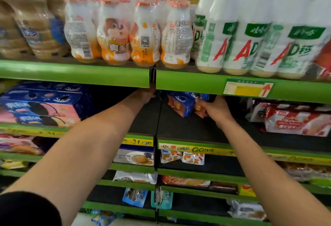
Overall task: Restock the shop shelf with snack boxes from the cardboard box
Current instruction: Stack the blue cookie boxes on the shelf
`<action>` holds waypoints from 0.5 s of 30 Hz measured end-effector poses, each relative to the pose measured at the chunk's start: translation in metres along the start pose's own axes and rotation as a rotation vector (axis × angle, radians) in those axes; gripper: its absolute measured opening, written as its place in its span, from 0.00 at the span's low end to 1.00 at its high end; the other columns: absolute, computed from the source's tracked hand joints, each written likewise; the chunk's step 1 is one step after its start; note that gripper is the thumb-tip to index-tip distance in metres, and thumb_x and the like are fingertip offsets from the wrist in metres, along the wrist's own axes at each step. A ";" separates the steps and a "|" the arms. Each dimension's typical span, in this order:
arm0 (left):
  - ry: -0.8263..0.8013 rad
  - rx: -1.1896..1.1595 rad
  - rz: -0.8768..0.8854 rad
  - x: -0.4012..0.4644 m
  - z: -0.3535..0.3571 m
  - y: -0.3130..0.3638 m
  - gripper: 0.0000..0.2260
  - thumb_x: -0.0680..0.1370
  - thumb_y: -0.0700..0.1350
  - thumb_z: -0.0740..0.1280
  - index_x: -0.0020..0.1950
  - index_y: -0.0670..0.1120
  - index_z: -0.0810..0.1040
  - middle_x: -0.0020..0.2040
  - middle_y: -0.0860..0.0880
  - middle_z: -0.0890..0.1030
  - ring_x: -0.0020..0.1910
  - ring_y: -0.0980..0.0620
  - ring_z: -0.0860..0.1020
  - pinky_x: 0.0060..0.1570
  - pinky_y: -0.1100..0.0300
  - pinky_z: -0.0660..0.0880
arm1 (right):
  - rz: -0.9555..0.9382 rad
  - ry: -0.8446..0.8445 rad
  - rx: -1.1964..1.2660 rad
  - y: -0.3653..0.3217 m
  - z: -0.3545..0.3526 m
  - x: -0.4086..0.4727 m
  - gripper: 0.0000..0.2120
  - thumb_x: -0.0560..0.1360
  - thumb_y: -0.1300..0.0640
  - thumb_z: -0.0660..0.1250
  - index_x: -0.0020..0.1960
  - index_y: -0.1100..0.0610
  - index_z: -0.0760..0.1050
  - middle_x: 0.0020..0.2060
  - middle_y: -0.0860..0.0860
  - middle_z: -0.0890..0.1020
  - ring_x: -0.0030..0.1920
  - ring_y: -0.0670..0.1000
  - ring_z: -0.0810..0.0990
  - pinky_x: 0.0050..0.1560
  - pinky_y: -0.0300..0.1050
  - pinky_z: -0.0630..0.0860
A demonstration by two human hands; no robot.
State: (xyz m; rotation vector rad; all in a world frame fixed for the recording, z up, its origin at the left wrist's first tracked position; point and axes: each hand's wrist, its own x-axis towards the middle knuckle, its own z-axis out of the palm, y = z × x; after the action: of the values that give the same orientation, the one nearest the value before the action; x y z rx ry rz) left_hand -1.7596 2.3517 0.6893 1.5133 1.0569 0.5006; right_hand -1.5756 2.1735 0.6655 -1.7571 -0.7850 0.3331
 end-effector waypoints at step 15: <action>0.071 0.017 0.111 -0.054 -0.036 -0.019 0.19 0.70 0.34 0.74 0.58 0.47 0.76 0.49 0.51 0.82 0.47 0.52 0.82 0.46 0.59 0.78 | 0.052 -0.493 0.103 -0.002 -0.027 -0.004 0.20 0.71 0.59 0.75 0.58 0.46 0.72 0.54 0.47 0.83 0.38 0.45 0.83 0.24 0.39 0.72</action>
State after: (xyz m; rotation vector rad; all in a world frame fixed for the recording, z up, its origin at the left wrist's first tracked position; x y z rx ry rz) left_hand -1.8222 2.3251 0.6935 1.5855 1.0376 0.6282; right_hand -1.5632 2.1517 0.6753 -1.6165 -1.0486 0.8483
